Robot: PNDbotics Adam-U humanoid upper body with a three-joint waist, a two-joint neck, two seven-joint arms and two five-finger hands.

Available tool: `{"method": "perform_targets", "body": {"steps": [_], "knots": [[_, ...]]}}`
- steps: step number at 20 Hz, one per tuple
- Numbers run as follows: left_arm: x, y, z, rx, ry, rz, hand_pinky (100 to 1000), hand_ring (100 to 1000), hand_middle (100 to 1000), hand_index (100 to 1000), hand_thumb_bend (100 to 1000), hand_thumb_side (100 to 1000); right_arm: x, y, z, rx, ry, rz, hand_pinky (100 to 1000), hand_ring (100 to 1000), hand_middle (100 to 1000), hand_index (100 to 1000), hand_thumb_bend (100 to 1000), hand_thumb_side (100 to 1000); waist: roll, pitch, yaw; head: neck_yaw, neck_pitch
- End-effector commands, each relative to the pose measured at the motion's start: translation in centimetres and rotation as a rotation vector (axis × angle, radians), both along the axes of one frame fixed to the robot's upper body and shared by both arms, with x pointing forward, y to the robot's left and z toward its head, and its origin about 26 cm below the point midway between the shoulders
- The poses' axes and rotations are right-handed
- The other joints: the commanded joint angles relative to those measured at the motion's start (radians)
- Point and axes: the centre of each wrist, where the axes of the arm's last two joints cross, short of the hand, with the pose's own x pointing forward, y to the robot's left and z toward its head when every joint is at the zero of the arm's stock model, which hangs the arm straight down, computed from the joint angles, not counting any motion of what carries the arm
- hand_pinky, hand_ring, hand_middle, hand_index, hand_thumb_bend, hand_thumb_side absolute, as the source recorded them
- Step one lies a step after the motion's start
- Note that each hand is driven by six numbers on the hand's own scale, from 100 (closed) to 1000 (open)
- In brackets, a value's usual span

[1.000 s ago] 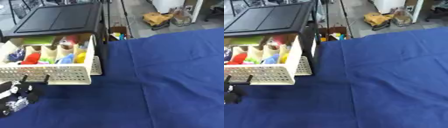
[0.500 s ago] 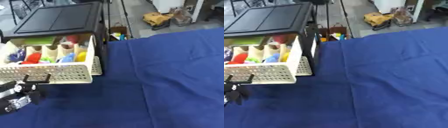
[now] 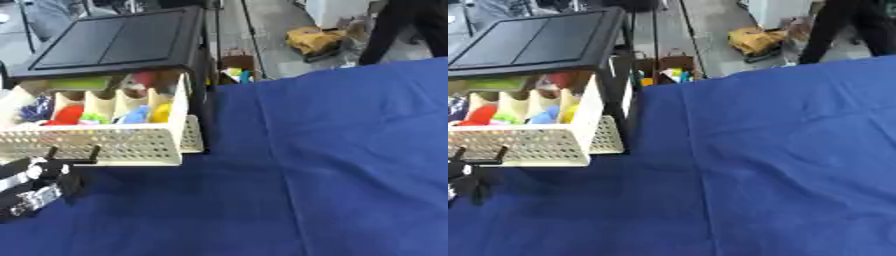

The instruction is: Pick up objects from table and place into drawer.

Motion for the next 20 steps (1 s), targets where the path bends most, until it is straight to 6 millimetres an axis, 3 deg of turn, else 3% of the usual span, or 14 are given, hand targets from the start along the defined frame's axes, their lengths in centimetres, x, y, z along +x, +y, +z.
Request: {"method": "perform_targets", "body": {"steps": [1, 20], "knots": [[0.34, 0.71, 1.36, 0.019, -0.044, 0.024, 233, 578, 653, 799, 100, 1000, -0.51, -0.01, 0.76, -0.006, -0.032, -0.003, 707, 721, 555, 658, 100, 868, -0.003, -0.012, -0.003, 0.005, -0.014], [1.17, 1.35, 1.6, -0.021, -0.047, 0.047, 223, 576, 658, 804, 100, 1000, -0.51, 0.02, 0.79, -0.011, -0.032, -0.001, 710, 718, 551, 654, 100, 869, 0.004, 0.001, -0.022, 0.021, -0.025]]}}
